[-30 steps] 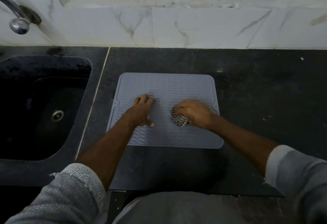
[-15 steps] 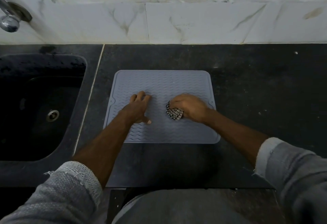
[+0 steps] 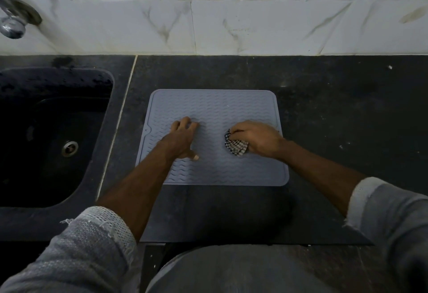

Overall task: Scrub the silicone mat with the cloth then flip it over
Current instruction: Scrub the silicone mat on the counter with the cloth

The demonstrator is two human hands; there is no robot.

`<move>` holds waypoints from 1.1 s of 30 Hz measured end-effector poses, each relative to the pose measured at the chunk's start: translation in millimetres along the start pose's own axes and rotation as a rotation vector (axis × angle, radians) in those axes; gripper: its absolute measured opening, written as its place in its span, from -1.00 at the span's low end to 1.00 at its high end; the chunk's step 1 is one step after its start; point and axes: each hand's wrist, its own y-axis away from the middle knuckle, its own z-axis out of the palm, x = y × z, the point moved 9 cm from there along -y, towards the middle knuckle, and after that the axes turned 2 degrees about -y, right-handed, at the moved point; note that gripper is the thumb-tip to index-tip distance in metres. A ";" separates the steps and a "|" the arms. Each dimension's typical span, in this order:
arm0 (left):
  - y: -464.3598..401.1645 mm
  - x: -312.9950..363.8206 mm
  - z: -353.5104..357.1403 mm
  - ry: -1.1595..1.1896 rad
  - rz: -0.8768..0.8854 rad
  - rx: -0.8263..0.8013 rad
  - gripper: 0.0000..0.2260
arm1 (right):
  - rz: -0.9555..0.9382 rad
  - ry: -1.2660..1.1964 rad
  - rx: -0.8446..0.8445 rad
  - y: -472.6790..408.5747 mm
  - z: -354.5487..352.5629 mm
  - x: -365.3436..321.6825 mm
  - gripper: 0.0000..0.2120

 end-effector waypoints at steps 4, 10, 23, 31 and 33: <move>-1.4 -2.8 2.1 0.007 -0.003 -0.006 -0.03 | 0.057 0.002 -0.006 34.7 -7.0 27.5 -0.61; -1.4 -0.3 0.7 -0.008 -0.018 -0.025 -0.02 | 0.067 0.007 -0.044 51.8 -16.9 42.6 -0.62; 2.6 3.2 -1.1 -0.026 -0.020 -0.038 -0.03 | 0.058 -0.006 -0.029 61.6 -13.2 39.5 -0.64; 1.7 5.4 -2.6 -0.045 -0.027 -0.044 -0.02 | -0.029 -0.052 0.012 18.5 -0.3 5.6 -0.60; 2.0 4.4 -2.2 -0.043 -0.026 -0.050 -0.03 | -0.063 -0.021 -0.020 18.9 9.9 -0.8 -0.60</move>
